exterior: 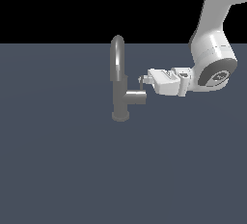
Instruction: Turn on the faucet by rotating a designated handle.
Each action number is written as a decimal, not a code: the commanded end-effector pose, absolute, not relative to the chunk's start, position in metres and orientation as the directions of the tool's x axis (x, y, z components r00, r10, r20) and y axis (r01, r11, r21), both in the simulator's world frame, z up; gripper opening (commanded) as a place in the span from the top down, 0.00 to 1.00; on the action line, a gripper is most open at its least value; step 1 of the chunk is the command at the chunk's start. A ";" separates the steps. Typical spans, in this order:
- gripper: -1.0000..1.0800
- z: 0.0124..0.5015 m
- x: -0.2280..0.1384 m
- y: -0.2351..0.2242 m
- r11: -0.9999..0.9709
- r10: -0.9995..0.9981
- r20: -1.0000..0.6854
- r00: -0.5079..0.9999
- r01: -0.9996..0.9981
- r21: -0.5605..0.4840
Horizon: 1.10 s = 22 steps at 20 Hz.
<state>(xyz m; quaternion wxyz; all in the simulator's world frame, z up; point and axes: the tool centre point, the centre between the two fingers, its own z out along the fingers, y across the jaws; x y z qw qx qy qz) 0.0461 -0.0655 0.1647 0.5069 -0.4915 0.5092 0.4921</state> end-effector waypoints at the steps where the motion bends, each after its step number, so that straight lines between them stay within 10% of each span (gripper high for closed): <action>1: 1.00 0.167 0.038 -0.065 0.030 0.000 -1.000 -0.004 -1.000 0.004; 22: 1.00 0.148 -0.019 -0.063 0.031 -0.001 -1.000 -0.002 -1.000 0.002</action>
